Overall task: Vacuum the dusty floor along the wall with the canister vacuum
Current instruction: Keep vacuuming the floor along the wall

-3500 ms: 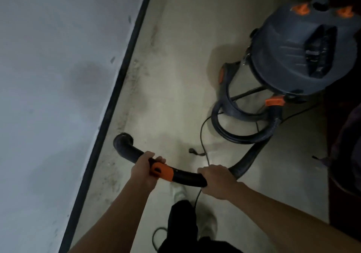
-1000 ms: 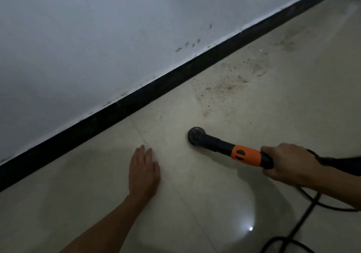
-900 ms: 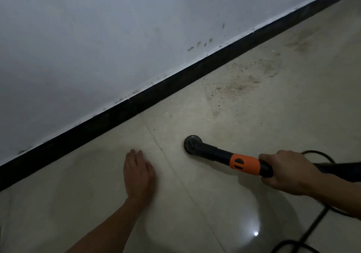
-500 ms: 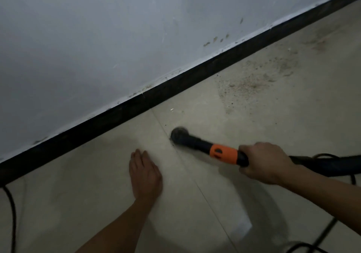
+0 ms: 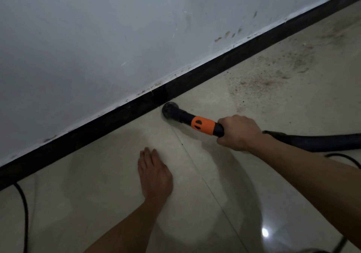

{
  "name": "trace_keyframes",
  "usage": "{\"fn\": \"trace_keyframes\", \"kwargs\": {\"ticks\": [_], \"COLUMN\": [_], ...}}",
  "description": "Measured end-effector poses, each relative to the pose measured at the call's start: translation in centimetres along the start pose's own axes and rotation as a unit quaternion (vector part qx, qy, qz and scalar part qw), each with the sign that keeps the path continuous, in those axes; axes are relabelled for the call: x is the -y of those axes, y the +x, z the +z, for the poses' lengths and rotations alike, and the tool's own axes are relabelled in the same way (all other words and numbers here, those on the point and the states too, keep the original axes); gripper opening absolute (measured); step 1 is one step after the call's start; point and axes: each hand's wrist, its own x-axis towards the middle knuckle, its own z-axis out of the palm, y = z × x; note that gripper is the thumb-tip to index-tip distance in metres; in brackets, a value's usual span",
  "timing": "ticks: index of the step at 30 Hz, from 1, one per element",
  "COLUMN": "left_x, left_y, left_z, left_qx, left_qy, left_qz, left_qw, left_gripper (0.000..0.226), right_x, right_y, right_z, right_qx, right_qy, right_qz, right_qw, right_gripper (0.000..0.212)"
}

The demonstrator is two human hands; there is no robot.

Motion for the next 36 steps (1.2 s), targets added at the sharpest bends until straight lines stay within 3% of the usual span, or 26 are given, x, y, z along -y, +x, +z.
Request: {"fn": "trace_keyframes", "kwargs": {"ticks": [9,14,18,24,29,36], "left_x": [0.4,-0.3,-4.6,-13.5,-14.0,-13.9], "left_y": [-0.1,0.5,1.5,1.5,1.1,1.1], "left_z": [0.1,0.2,0.5,3.0,4.7,4.9], "left_qx": [0.003,0.008,-0.007,0.046,0.032,0.024], "left_qy": [0.013,0.009,0.009,-0.029,-0.018,-0.025], "left_qz": [0.017,0.105,0.162,0.226,0.234,0.225], "left_qw": [1.000,0.994,0.987,0.973,0.972,0.974], "left_gripper": [0.051,0.055,0.047,0.046,0.044,0.048], "right_x": [-1.4,-7.6,-12.2,-16.6,-16.6,-17.1], "right_y": [-6.2,-13.8,-18.8,-21.6,-20.2,-14.4], "right_z": [0.8,1.5,1.6,1.1,1.9,0.1], "right_qx": [0.021,0.006,0.008,-0.028,0.007,-0.028], "right_qy": [0.039,0.049,0.048,0.078,0.028,0.075], "right_qz": [0.061,0.159,0.218,0.290,0.243,0.252], "right_qw": [0.997,0.986,0.975,0.953,0.970,0.964], "right_gripper": [0.017,0.016,0.024,0.026,0.029,0.019]}}
